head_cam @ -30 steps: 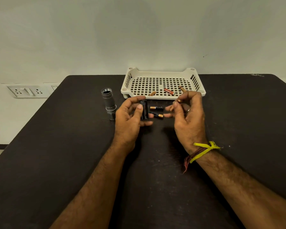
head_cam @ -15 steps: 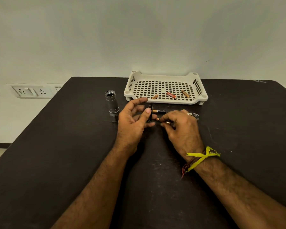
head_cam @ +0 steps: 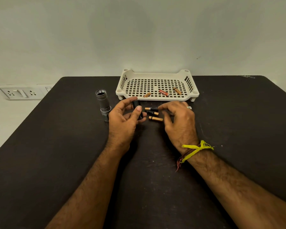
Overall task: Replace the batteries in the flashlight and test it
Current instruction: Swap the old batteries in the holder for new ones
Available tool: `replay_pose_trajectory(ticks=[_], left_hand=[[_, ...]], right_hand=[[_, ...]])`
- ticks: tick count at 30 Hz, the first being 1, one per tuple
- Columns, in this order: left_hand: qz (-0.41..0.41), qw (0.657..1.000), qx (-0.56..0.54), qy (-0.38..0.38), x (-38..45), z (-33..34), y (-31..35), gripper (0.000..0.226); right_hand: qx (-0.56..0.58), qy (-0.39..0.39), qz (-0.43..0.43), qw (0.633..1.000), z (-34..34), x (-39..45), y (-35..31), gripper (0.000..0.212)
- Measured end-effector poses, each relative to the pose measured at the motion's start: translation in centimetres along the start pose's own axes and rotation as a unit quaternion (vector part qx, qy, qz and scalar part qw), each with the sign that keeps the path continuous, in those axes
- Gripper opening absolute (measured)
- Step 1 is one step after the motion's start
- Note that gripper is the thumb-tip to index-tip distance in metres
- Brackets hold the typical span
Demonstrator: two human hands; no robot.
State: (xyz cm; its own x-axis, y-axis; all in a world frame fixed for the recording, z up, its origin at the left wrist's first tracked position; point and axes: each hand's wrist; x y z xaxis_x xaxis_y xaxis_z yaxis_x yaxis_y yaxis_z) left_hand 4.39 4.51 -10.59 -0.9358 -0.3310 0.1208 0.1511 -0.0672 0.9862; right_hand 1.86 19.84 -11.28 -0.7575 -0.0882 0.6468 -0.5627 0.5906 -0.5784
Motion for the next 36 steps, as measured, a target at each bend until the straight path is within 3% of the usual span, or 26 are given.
replay_pose_trajectory(ticks=[7,14,18,23,27,32,36], left_hand=[[-0.004,1.000,-0.016,-0.011,0.3,0.0,-0.3,0.030],[-0.005,0.999,-0.036,-0.011,0.8,-0.1,-1.1,0.030],[0.003,0.999,-0.040,-0.014,1.1,-0.1,-1.5,0.027],[0.005,0.999,-0.046,-0.014,1.3,0.0,-1.6,0.027],[0.017,0.999,-0.045,-0.017,1.3,-0.1,-1.9,0.029],[0.022,0.999,-0.044,-0.009,1.5,-0.1,-1.9,0.032],[0.013,0.999,-0.038,-0.010,1.4,-0.2,-1.9,0.034]], right_hand=[[-0.013,0.043,-0.012,0.999,-0.2,0.2,0.1,0.022],[-0.016,0.028,0.018,0.999,0.9,1.8,-1.0,0.015],[-0.074,-0.067,0.083,0.991,2.5,6.4,-0.6,0.020],[-0.174,-0.240,0.113,0.948,5.0,12.0,0.1,0.017],[-0.206,-0.296,0.114,0.926,6.2,13.4,-0.1,0.017],[-0.186,-0.284,0.123,0.932,6.2,13.8,0.0,0.022],[-0.143,-0.211,0.104,0.961,5.5,12.2,0.1,0.007]])
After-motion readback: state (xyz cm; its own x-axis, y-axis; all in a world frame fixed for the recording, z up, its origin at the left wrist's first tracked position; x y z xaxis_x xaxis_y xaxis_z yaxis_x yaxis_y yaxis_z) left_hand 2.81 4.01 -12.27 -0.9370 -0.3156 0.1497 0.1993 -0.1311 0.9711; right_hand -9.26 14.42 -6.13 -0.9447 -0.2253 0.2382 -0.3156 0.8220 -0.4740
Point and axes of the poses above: each hand's wrist, its own x-axis towards the middle knuckle, its own z-axis out of the palm, y = z × x, and after that the axes turned 4 degrees about x, right-handed
